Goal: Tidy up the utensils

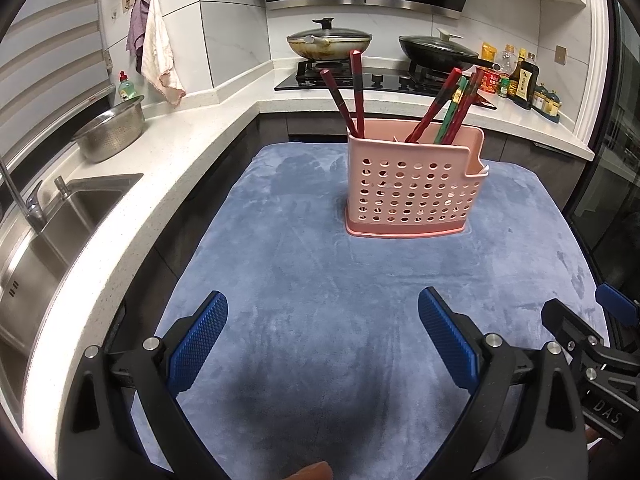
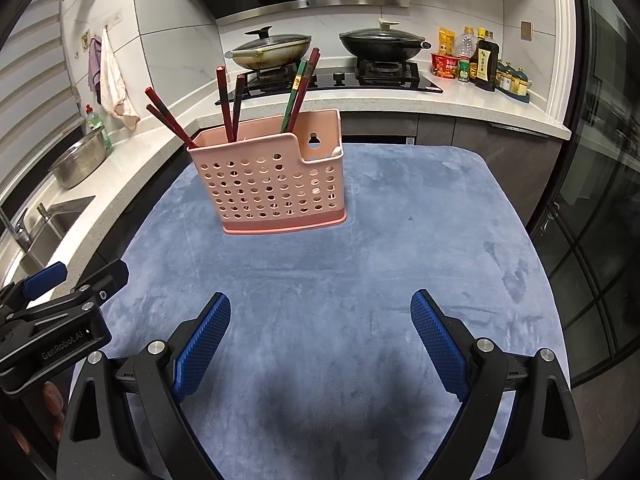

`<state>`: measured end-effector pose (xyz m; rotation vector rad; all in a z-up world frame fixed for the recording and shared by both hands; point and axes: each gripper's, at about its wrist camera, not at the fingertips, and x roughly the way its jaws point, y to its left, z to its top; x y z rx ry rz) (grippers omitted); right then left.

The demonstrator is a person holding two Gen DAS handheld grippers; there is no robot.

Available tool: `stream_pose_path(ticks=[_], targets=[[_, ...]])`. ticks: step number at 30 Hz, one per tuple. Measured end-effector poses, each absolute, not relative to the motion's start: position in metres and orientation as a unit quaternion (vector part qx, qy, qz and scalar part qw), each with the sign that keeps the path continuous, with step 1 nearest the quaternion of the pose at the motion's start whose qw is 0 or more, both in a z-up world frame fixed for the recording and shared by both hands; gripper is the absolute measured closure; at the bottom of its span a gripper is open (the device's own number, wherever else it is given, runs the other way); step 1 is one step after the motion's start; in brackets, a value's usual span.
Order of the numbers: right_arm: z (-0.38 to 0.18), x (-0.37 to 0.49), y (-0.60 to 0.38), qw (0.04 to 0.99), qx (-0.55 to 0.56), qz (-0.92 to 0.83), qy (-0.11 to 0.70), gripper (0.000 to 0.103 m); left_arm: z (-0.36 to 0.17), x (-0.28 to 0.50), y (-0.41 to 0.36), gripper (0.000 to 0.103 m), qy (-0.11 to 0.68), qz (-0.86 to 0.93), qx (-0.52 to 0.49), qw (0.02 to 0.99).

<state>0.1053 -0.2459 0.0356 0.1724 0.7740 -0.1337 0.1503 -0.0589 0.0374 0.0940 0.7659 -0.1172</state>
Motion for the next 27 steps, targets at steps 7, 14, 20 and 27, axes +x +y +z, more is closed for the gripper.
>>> stream_pose_path(ticks=[7, 14, 20, 27], targets=[[0.0342, 0.1067, -0.2478, 0.92, 0.082, -0.066, 0.377, 0.015, 0.0362, 0.151, -0.0615, 0.011, 0.377, -0.063, 0.05, 0.923], [0.0336, 0.1071, -0.2476, 0.92, 0.082, -0.066, 0.377, 0.015, 0.0351, 0.1514, -0.062, 0.011, 0.381, -0.067, 0.051, 0.921], [0.0336, 0.1076, -0.2479, 0.92, 0.081, -0.066, 0.377, 0.015, 0.0349, 0.1515, -0.0613, 0.012, 0.379, -0.065, 0.05, 0.922], [0.0331, 0.1086, -0.248, 0.92, 0.08, -0.065, 0.378, 0.015, 0.0339, 0.1537, -0.0574, 0.012, 0.385, -0.064, 0.042, 0.92]])
